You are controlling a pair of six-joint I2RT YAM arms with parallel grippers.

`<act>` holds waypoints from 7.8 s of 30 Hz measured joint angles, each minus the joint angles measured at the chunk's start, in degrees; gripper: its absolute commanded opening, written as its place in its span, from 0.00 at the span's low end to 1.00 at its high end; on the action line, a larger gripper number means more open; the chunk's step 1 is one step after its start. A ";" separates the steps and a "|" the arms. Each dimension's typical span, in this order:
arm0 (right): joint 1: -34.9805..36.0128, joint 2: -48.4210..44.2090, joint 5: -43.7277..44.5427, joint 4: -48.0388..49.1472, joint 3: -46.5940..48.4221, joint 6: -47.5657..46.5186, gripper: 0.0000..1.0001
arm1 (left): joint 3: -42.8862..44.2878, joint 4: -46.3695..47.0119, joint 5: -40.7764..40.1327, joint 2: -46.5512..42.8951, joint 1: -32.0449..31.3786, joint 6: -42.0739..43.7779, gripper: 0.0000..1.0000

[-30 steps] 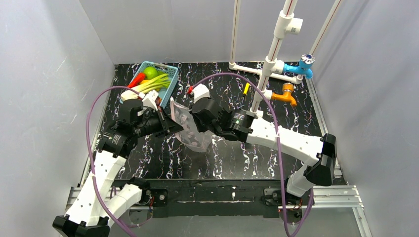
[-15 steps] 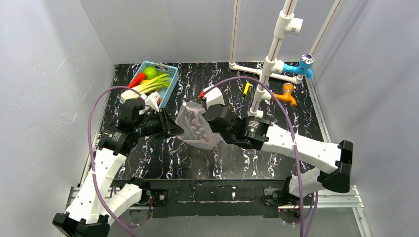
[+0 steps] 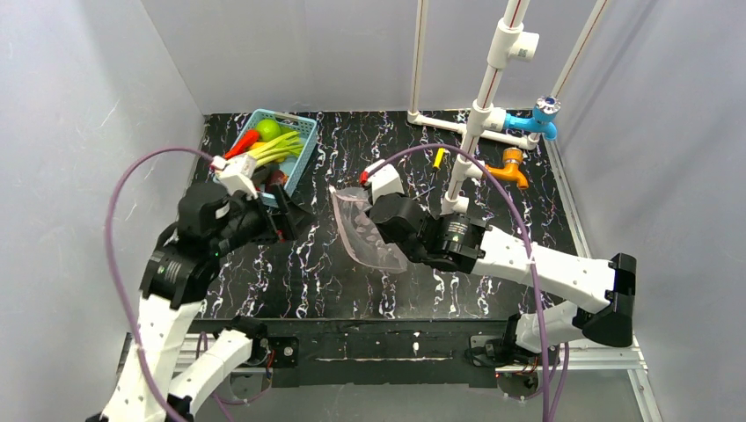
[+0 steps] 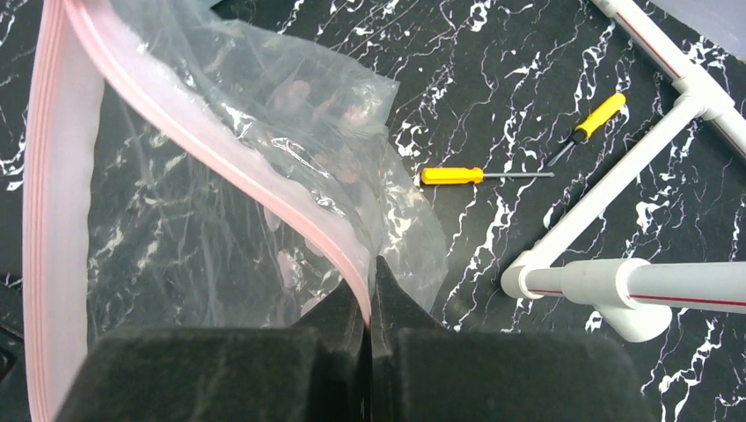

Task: Place the food in the zip-top bag and seal the zipper
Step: Open the zipper of the food storage bag, then pick up the fake vegetable from the bin, then place the fake vegetable in the zipper food storage bag.

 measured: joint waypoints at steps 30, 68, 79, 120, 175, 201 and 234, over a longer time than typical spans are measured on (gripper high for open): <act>-5.15 -14.69 -12.29 6.85 -12.45 -0.35 0.01 | 29.27 21.36 -32.98 68.85 10.03 35.20 0.98; -9.00 -10.94 -20.18 1.95 -7.41 1.56 0.01 | 37.47 22.78 -40.02 86.08 11.21 52.14 0.68; -9.01 -9.27 -20.54 0.53 -6.27 2.72 0.01 | 37.66 22.71 -40.51 85.51 11.65 50.98 0.27; -15.33 0.02 -40.91 -0.94 2.60 11.84 0.01 | -7.30 81.20 16.47 8.04 4.27 -33.89 0.00; -23.63 -0.27 -65.60 14.26 -2.74 25.57 0.01 | -26.48 53.56 -11.28 -1.20 -24.92 -15.57 0.63; -23.63 -0.06 -65.56 14.26 -2.76 25.13 0.01 | -14.43 36.15 -10.16 4.02 -24.96 -12.48 0.05; -26.67 0.13 -69.64 15.68 -4.40 27.01 0.01 | -5.94 21.70 -15.04 5.80 -25.24 -11.42 0.98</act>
